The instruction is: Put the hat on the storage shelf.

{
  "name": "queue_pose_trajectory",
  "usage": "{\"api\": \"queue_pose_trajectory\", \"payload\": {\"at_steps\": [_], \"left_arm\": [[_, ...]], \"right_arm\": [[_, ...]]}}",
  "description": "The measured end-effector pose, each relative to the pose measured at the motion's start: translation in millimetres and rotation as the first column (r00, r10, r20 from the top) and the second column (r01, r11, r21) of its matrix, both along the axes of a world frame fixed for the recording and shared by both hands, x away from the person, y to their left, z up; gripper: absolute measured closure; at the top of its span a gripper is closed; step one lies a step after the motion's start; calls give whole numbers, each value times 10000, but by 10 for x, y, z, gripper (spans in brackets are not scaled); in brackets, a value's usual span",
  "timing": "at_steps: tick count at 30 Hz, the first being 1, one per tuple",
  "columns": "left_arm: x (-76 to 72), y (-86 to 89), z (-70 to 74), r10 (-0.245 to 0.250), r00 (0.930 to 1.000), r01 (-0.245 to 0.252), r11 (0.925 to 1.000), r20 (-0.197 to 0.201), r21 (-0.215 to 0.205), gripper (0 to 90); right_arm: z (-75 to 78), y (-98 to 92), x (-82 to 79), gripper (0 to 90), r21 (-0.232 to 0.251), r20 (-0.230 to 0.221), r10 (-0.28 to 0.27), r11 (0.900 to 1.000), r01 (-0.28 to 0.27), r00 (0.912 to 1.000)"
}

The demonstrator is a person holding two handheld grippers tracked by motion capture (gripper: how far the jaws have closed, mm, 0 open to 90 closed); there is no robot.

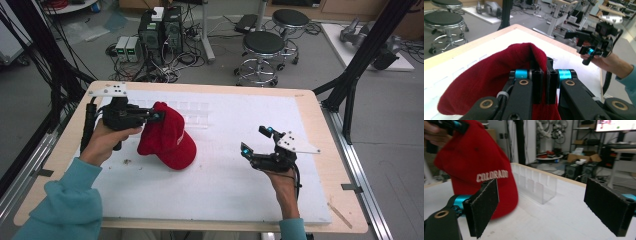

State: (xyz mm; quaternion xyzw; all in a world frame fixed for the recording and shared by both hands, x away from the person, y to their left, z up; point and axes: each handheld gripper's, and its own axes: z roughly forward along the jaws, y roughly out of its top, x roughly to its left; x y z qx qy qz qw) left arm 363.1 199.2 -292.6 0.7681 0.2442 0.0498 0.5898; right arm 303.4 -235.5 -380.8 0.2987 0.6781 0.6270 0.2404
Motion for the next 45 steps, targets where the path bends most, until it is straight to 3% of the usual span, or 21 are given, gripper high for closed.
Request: {"api": "queue_pose_trajectory", "payload": {"at_steps": [6, 10, 11, 14, 15, 18, 24, 26, 27, 28, 31, 33, 35, 38, 42, 43, 44, 45], "left_arm": [[-20, -174, 1, -530, 9982, 524, 9984, 272, 228, 869], [-46, -278, 39, -799, 9960, 786, 9964, 409, 303, 869], [-50, -296, 47, -862, 9953, 847, 9958, 450, 343, 870], [-67, -354, 72, -1058, 9931, 1042, 9940, 514, 337, 869], [-71, -367, 78, -1111, 9924, 1094, 9934, 529, 346, 869], [-95, -419, 100, -1304, 9897, 1287, 9912, 591, 325, 869], [-144, -510, 106, -1692, 9835, 1662, 9848, 637, 510, 869], [-158, -534, 109, -1786, 9817, 1753, 9831, 660, 526, 869], [-162, -543, 110, -1845, 9807, 1814, 9821, 654, 506, 869], [-165, -552, 109, -1944, 9789, 1917, 9804, 628, 457, 869], [-178, -579, 113, -2065, 9762, 2040, 9780, 661, 431, 869], [-185, -589, 116, -2083, 9756, 2059, 9778, 689, 394, 870], [-185, -587, 120, -2092, 9755, 2073, 9777, 677, 336, 870], [-186, -580, 125, -2116, 9749, 2098, 9772, 696, 323, 870], [-197, -586, 122, -2092, 9755, 2064, 9774, 684, 457, 870], [-200, -590, 121, -2107, 9752, 2078, 9770, 682, 480, 870], [-200, -591, 121, -2170, 9736, 2138, 9756, 706, 506, 869], [-201, -594, 122, -2169, 9734, 2134, 9755, 734, 529, 869]], "right_arm": [[127, 225, 128, 115, -144, -289, 1184, 9928, -1188, 9925], [183, 390, 226, 116, -195, -497, 1963, 9801, -1975, 9793], [218, 480, 276, 116, -225, -682, 2309, 9722, -2329, 9706], [240, 538, 301, 116, -214, -792, 2514, 9670, -2538, 9646], [260, 591, 332, 116, -135, -934, 2788, 9595, -2812, 9558], [293, 678, 384, 116, -134, -1054, 3185, 9468, -3216, 9420], [318, 836, 458, 117, -155, -1441, 4002, 9135, -4064, 9050], [309, 878, 475, 117, -151, -1640, 4236, 9019, -4316, 8909], [301, 916, 490, 120, -136, -1801, 4413, 8925, -4509, 8791], [301, 916, 490, 120, -136, -1801, 4413, 8925, -4509, 8791], [300, 985, 520, 121, -76, -2010, 4667, 8784, -4778, 8612], [308, 996, 526, 129, -112, -2018, 4680, 8773, -4798, 8604], [329, 1012, 531, 185, -162, -2001, 4848, 8673, -4976, 8514], [352, 1029, 521, 255, -454, -1555, 4885, 8647, -5002, 8586], [337, 1042, 528, 271, -347, -1798, 4922, 8621, -5056, 8517], [336, 1048, 524, 332, -348, -1884, 4937, 8606, -5082, 8490], [337, 1054, 524, 439, -587, -1873, 5132, 8453, -5311, 8376], [343, 1059, 508, 488, -724, -1956, 5115, 8434, -5324, 8367]]}}
